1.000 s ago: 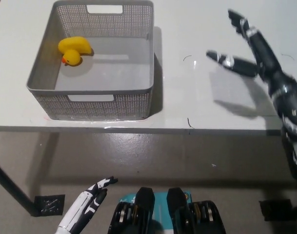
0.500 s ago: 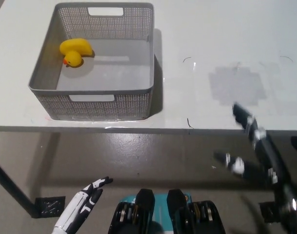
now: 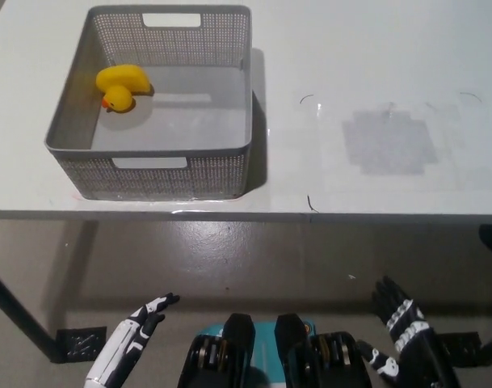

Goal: Use the right hand to pick up a yellow duck toy and place it into a container on the left hand side

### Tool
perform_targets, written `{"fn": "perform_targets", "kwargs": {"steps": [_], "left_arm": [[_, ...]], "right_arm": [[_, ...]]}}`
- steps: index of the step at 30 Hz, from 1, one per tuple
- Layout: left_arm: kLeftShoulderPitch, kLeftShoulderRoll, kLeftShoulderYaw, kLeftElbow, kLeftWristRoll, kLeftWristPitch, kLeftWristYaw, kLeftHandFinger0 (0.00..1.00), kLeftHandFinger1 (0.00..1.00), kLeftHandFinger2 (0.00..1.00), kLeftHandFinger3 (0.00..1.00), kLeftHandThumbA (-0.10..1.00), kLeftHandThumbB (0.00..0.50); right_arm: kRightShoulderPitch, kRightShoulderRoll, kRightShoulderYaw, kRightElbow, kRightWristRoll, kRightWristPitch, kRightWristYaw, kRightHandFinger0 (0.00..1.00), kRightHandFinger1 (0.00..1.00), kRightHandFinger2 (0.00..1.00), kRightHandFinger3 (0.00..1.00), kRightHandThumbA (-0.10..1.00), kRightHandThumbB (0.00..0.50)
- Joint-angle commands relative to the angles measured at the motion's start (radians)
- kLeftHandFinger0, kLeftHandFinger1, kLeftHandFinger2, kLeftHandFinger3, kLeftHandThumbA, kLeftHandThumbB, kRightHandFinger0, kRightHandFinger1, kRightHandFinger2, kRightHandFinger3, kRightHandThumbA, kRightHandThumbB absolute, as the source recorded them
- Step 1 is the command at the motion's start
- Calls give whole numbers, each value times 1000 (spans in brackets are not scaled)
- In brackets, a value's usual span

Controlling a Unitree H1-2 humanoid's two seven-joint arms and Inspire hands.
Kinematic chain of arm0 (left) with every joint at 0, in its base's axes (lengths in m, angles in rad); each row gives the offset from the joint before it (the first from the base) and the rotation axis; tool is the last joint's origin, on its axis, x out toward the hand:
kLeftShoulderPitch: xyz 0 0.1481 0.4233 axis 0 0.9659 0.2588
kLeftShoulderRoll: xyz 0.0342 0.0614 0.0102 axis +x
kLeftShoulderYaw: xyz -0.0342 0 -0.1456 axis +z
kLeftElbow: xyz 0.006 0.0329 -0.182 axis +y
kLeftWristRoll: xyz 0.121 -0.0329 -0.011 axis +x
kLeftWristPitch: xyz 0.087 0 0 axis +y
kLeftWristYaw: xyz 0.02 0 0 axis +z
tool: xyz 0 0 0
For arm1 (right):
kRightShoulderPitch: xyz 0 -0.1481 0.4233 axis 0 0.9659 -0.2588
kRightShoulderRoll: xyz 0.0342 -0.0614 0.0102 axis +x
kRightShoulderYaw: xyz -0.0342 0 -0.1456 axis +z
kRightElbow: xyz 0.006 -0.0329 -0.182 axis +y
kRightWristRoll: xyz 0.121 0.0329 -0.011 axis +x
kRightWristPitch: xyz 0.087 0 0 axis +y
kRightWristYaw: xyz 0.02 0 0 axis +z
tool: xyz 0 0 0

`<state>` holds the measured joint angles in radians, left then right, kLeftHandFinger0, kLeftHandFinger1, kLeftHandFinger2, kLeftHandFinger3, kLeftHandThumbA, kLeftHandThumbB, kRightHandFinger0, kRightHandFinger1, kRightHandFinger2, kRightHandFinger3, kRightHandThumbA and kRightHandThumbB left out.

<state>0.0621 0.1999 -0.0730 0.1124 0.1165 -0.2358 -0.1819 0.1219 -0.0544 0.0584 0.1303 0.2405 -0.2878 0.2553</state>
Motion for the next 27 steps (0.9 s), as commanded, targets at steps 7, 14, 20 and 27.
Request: {"fn": "perform_targets", "kwargs": {"steps": [7, 14, 20, 27], "left_arm": [[3, -10, 25, -5, -13, -41, 31, 1000, 1000, 1000, 1000, 1000, 337], [1, -9, 30, 5, -12, -57, 38, 1000, 1000, 1000, 1000, 1000, 325], [-1, -11, 33, -1, -13, -45, 43, 1000, 1000, 1000, 1000, 1000, 319], [1, -9, 26, 12, -2, -58, 47, 1000, 1000, 1000, 1000, 1000, 321]], "right_arm": [[-78, 7, -25, 80, 9, -114, 13, 1000, 1000, 1000, 1000, 1000, 328], [-91, 2, -22, 101, -6, -104, 7, 1000, 1000, 1000, 1000, 1000, 299], [-108, -1, -19, 130, -27, -120, 3, 1000, 1000, 1000, 1000, 1000, 274], [-113, -2, -20, 143, -40, -120, 2, 1000, 1000, 1000, 1000, 1000, 280]]}}
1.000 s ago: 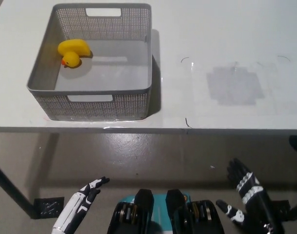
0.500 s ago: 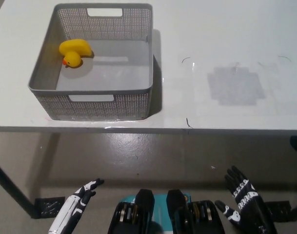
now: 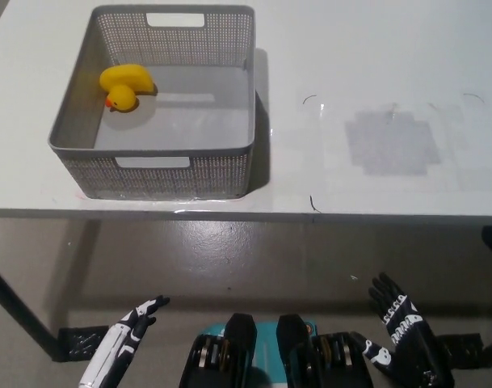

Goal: Use the right hand to pick up a yellow duck toy and place it into a container on the left hand side

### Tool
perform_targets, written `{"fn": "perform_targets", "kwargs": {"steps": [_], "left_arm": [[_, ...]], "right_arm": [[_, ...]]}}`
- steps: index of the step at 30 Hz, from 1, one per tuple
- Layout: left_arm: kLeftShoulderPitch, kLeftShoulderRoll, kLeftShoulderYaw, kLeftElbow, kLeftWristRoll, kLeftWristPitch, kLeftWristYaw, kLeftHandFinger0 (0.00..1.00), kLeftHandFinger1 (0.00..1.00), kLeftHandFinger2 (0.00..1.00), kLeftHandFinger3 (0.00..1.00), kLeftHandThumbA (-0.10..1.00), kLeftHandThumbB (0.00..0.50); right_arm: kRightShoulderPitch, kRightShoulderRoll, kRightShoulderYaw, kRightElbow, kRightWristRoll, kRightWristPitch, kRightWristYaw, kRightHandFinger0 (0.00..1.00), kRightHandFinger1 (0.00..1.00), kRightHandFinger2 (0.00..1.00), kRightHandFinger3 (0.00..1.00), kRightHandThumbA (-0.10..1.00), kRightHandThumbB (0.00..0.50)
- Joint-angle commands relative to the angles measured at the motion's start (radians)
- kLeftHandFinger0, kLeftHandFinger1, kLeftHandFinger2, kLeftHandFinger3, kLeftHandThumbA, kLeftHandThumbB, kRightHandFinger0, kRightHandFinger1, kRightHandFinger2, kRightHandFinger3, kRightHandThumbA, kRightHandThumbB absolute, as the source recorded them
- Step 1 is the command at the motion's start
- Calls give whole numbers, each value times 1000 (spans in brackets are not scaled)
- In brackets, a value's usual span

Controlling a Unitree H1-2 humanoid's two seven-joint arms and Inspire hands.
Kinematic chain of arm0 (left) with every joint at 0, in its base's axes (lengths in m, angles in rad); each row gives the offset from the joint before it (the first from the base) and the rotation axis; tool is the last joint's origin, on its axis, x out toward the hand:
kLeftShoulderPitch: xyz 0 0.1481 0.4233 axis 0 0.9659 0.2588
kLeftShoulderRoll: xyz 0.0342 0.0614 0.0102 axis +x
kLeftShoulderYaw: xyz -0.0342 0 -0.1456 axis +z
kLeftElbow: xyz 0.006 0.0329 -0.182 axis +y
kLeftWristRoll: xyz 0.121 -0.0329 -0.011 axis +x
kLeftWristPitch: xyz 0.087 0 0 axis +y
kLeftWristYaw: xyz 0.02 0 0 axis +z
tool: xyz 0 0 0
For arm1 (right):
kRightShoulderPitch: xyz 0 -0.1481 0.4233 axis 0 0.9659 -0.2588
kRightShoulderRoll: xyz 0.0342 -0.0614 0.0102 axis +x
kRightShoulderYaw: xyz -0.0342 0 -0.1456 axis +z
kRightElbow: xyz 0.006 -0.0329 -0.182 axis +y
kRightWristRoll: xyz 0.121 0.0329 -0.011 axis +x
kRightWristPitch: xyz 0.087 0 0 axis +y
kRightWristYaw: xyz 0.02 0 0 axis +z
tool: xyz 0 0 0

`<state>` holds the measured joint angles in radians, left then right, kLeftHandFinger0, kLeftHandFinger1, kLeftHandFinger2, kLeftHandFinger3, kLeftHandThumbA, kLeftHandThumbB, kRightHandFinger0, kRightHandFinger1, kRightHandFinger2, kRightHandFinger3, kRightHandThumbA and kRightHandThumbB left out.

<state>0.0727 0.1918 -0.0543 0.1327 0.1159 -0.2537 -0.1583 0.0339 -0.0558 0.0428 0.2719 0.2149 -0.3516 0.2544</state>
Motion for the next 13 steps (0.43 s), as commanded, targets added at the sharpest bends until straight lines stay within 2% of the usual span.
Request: {"fn": "perform_targets", "kwargs": {"steps": [1, 13], "left_arm": [[-8, -1, 7, -11, 2, -38, 24, 1000, 1000, 1000, 1000, 1000, 322], [-7, 4, 11, -12, 7, -40, 31, 1000, 1000, 1000, 1000, 1000, 299]], "right_arm": [[-24, 0, -4, 3, -19, -57, 0, 1000, 1000, 1000, 1000, 1000, 280], [-33, 1, 0, 6, -24, -22, 2, 1000, 1000, 1000, 1000, 965, 302]]}}
